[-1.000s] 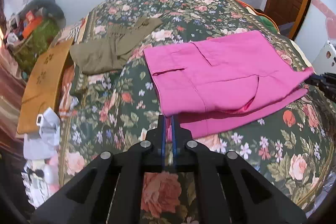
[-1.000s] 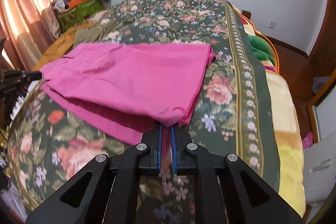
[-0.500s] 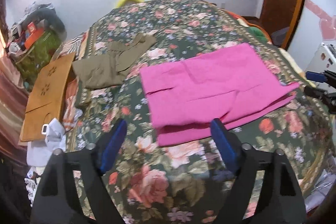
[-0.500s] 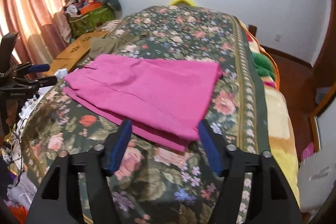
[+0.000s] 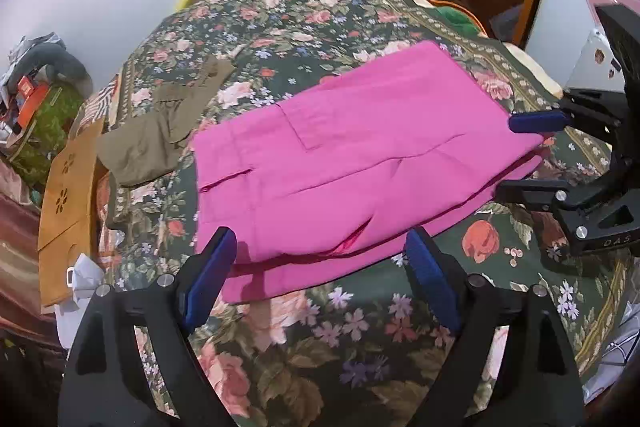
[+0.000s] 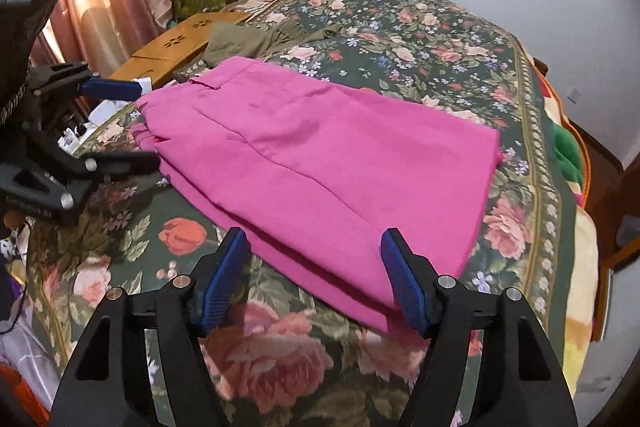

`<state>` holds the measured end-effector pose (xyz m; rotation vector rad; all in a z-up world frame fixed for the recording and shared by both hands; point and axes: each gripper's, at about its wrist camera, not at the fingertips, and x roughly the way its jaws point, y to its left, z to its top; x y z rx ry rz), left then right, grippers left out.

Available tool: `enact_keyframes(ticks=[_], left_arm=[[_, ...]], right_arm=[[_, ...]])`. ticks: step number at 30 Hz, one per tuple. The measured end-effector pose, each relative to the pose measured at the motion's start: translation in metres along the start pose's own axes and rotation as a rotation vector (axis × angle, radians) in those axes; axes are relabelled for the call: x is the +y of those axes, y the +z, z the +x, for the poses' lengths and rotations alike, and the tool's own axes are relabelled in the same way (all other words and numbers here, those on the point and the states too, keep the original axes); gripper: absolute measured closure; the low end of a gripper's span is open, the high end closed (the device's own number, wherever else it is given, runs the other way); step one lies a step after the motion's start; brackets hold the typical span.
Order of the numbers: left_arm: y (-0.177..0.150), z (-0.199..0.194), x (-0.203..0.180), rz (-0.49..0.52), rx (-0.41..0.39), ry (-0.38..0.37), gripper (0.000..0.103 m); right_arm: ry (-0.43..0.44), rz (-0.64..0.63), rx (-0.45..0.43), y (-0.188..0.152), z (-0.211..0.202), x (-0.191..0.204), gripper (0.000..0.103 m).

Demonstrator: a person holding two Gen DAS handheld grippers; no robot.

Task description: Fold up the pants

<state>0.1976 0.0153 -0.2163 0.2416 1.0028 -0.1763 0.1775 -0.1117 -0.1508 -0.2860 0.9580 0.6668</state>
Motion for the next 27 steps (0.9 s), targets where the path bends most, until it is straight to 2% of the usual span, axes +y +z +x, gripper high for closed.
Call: enact_keyframes(ticks=[3, 4, 6, 8, 10, 13, 15, 17, 18, 20, 23, 27], left_arm=[[0.002, 0.009, -0.004, 0.014, 0.013, -0.004, 0.016], [0.003, 0.011, -0.005, 0.021, 0.013, -0.003, 0.016], [0.004, 0.014, -0.007, 0.03, 0.013, -0.009, 0.016], [0.006, 0.015, -0.01, 0.041, 0.004, -0.021, 0.016], [0.007, 0.016, -0.011, 0.051, -0.003, -0.019, 0.016], [0.009, 0.017, -0.016, 0.072, -0.021, -0.004, 0.016], [0.01, 0.017, -0.019, 0.089, -0.034, 0.009, 0.024], [0.011, 0.017, -0.024, 0.122, -0.043, 0.045, 0.044], [0.01, 0.017, -0.026, 0.136, -0.048, 0.063, 0.05], [0.009, 0.017, -0.028, 0.148, -0.05, 0.069, 0.07], [0.007, 0.014, -0.029, 0.146, -0.058, 0.052, 0.084], [0.004, 0.007, -0.028, 0.132, -0.072, 0.024, 0.091]], right_arm=[[0.025, -0.008, 0.013, 0.003, 0.006, 0.001, 0.05], [0.033, -0.011, 0.019, 0.005, 0.008, 0.001, 0.059], [0.051, -0.007, 0.026, 0.006, 0.011, 0.001, 0.068], [0.076, -0.001, 0.027, 0.008, 0.013, 0.002, 0.088], [0.086, -0.001, 0.013, 0.009, 0.011, 0.003, 0.094], [0.081, -0.013, -0.023, 0.01, 0.004, 0.006, 0.096], [0.078, -0.02, -0.043, 0.011, -0.001, 0.007, 0.097], [0.079, -0.018, -0.057, 0.011, -0.006, 0.007, 0.097], [0.081, -0.014, -0.062, 0.011, -0.008, 0.007, 0.097], [0.082, -0.01, -0.066, 0.011, -0.009, 0.005, 0.097], [0.086, -0.004, -0.068, 0.008, -0.01, 0.006, 0.097], [0.085, -0.007, -0.067, 0.005, -0.01, 0.008, 0.097]])
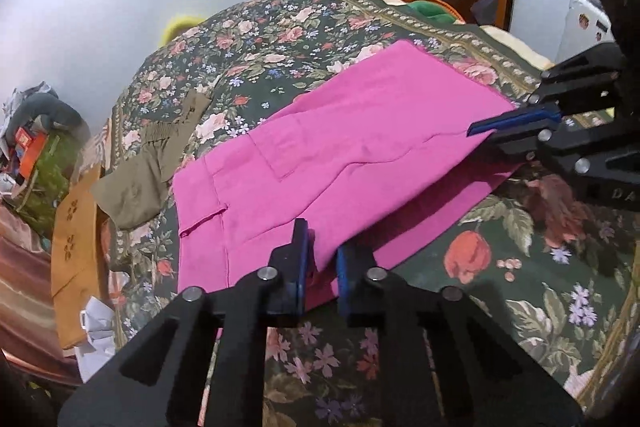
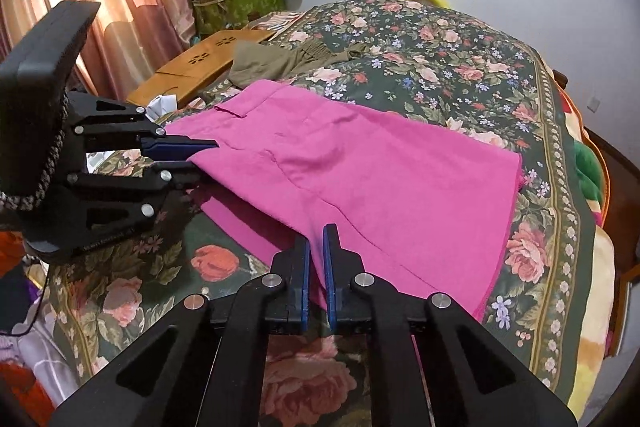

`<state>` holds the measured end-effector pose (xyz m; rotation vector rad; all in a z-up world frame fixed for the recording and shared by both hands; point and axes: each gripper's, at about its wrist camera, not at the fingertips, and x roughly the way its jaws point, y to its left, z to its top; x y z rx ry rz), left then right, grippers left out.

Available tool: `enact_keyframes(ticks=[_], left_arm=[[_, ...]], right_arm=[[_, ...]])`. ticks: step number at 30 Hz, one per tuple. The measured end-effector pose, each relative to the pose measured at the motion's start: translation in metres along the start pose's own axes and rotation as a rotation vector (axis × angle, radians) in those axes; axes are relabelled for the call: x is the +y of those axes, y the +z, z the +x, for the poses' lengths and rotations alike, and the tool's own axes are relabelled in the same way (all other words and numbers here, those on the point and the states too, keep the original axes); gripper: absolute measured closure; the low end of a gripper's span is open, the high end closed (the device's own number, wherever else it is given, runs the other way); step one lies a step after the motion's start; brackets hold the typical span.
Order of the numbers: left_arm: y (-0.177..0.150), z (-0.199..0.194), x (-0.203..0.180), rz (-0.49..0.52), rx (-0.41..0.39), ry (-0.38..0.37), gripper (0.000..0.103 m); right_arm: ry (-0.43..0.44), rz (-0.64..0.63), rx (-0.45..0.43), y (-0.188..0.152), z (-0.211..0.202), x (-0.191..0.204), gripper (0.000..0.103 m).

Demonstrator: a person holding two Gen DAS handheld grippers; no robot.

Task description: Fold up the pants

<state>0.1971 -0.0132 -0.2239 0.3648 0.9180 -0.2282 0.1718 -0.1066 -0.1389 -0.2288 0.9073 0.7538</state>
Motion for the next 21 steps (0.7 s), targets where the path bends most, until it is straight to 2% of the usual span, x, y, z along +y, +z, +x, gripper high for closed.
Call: enact_keyframes(ticks=[5, 7, 9, 11, 13, 17, 18, 20, 21], left_arm=[[-0.004, -0.004, 0.0, -0.025, 0.024, -0.039, 0.092], [-0.006, -0.007, -0.001, -0.024, 0.036, -0.04, 0.091], [-0.008, -0.013, -0.001, -0.033, 0.035, -0.054, 0.086], [-0.009, -0.019, 0.004, -0.063, 0.033, -0.092, 0.073], [-0.009, -0.026, 0.011, -0.11, 0.021, -0.117, 0.067], [-0.006, -0.037, 0.032, -0.2, -0.013, -0.131, 0.06], [-0.004, -0.038, 0.037, -0.219, -0.022, -0.122, 0.058], [-0.001, -0.039, 0.046, -0.252, -0.034, -0.099, 0.05], [0.001, -0.038, 0.052, -0.279, -0.036, -0.085, 0.048]], right_arm=[[0.012, 0.027, 0.016, -0.003, 0.001, -0.001, 0.097], [0.011, 0.023, 0.013, -0.004, -0.004, 0.002, 0.093], [0.018, 0.018, 0.015, -0.004, -0.009, 0.004, 0.093], [0.022, 0.02, 0.004, -0.003, -0.014, 0.005, 0.093], [0.035, 0.043, -0.014, 0.0, -0.021, 0.003, 0.093], [0.047, 0.104, -0.047, 0.007, -0.025, -0.001, 0.092], [0.043, 0.112, -0.048, 0.008, -0.023, -0.001, 0.089], [0.026, 0.13, -0.047, 0.012, -0.017, 0.0, 0.071], [0.023, 0.137, -0.048, 0.013, -0.015, 0.001, 0.066]])
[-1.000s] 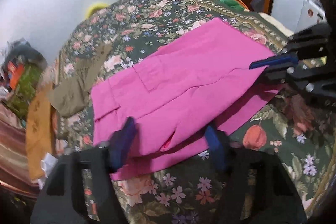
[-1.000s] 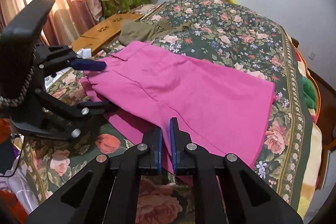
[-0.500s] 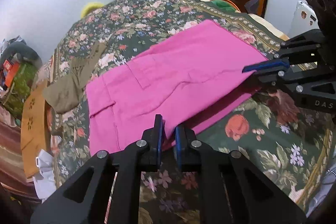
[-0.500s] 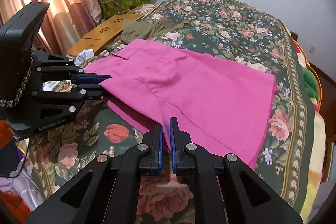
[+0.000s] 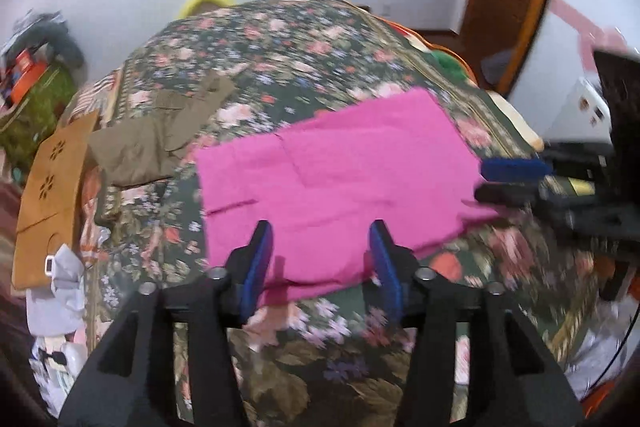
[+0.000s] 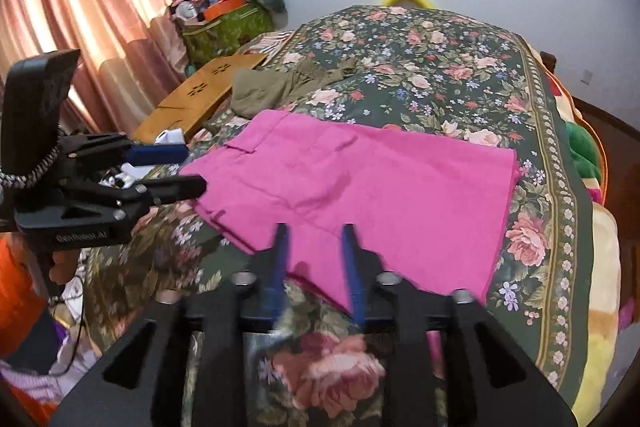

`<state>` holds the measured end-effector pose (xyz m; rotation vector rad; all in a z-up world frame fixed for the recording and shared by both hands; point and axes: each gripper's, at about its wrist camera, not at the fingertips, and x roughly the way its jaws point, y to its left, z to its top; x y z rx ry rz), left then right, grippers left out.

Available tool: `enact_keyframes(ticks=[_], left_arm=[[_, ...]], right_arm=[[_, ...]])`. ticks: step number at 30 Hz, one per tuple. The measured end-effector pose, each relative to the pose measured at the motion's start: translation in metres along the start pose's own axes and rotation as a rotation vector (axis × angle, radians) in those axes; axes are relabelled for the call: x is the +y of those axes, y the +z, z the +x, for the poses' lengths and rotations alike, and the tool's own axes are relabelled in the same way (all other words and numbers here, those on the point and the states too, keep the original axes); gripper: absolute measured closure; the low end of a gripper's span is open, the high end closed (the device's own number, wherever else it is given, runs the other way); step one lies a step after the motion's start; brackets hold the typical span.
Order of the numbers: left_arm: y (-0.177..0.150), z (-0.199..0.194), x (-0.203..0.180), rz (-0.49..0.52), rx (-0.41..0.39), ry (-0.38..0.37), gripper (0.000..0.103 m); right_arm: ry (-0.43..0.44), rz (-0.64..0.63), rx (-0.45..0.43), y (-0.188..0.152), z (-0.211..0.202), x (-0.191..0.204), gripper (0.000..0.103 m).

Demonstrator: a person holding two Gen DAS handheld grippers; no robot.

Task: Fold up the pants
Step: 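Open both tools and lift them off the folded pants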

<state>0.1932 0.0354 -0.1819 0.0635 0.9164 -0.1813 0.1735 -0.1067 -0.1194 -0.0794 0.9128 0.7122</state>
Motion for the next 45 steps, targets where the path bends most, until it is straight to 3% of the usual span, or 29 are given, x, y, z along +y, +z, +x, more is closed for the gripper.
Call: enact_keyframes(ticks=[2, 9, 13, 16, 19, 28, 37, 45], left_arm=[[0.004, 0.003, 0.007, -0.034, 0.0, 0.008, 0.045], [0.002, 0.029, 0.02, -0.072, 0.044, 0.029, 0.043], [-0.012, 0.052, 0.025, -0.082, 0.123, 0.033, 0.043], [-0.022, 0.053, 0.034, -0.108, 0.115, 0.03, 0.035], [-0.026, 0.049, 0.039, -0.104, 0.098, 0.087, 0.03], [-0.039, 0.043, 0.057, -0.154, 0.098, 0.083, 0.026], [-0.042, 0.042, 0.057, -0.16, 0.099, 0.086, 0.025], [-0.034, 0.033, 0.059, -0.142, 0.107, 0.078, 0.026]], right_arm=[[0.0, 0.007, 0.002, 0.002, 0.008, 0.004, 0.059], [0.03, 0.051, 0.061, 0.003, 0.039, 0.006, 0.058], [0.034, 0.088, 0.121, -0.008, 0.055, -0.001, 0.058], [0.005, 0.064, 0.111, -0.014, 0.047, -0.003, 0.058], [-0.024, 0.06, 0.107, -0.02, 0.039, -0.011, 0.058], [-0.055, 0.221, 0.13, -0.045, 0.018, -0.057, 0.057], [-0.153, 0.247, 0.128, -0.068, -0.003, -0.08, 0.057], [-0.152, 0.262, 0.132, -0.065, -0.014, -0.086, 0.057]])
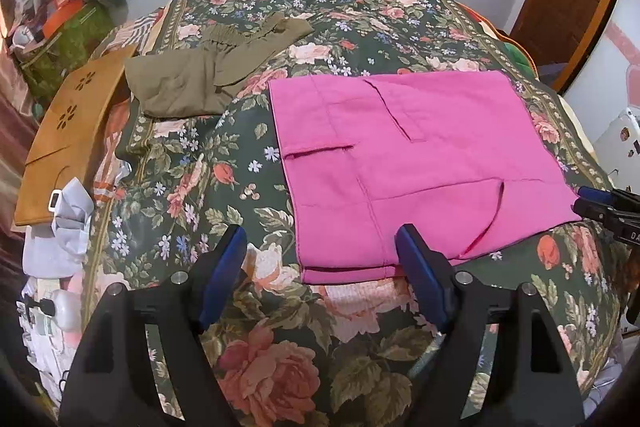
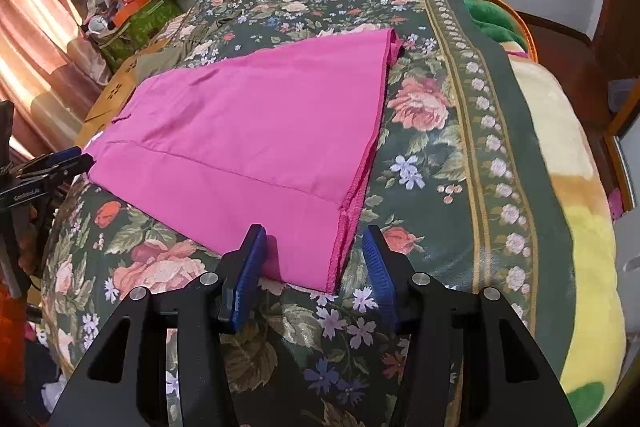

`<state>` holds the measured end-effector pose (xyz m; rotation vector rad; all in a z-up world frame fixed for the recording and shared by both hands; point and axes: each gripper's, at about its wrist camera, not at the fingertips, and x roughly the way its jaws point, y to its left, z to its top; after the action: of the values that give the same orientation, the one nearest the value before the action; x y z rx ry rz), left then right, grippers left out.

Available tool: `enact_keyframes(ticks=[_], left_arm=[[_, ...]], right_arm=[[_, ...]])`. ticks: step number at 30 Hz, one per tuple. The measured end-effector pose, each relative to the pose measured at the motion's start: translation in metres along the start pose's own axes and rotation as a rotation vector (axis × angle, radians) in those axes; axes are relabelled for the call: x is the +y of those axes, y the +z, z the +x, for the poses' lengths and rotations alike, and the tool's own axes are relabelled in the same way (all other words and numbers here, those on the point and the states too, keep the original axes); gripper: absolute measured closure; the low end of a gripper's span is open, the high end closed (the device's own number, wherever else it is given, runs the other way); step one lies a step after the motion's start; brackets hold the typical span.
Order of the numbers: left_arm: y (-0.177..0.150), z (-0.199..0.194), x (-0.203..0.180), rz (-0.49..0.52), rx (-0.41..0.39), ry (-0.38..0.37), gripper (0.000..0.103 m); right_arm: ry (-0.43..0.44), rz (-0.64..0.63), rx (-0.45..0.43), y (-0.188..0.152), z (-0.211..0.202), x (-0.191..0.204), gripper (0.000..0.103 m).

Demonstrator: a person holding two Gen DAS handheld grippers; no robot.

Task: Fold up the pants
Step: 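Open both tools and lift them off the folded pants, then move both tools to the folded pants edge and close the right tool on it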

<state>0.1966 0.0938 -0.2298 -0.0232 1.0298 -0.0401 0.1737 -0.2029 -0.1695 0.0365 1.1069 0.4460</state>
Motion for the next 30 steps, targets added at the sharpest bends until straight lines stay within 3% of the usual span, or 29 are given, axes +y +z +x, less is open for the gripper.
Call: enact_keyframes(ticks=[14, 22, 30], left_arm=[[0.065, -0.014, 0.021, -0.023, -0.1, 0.052, 0.026], [0.104, 0.021, 0.022, -0.012, -0.078, 0.041, 0.026], [0.132, 0.068, 0.033, -0.015, -0.022, 0.056, 0.026]], right_arm=[[-0.039, -0.036, -0.152, 0.06, -0.021, -0.004, 0.055], [-0.077, -0.055, -0.179, 0.098, -0.002, -0.017, 0.054], [-0.076, 0.032, -0.17, 0.131, 0.035, -0.051, 0.054]])
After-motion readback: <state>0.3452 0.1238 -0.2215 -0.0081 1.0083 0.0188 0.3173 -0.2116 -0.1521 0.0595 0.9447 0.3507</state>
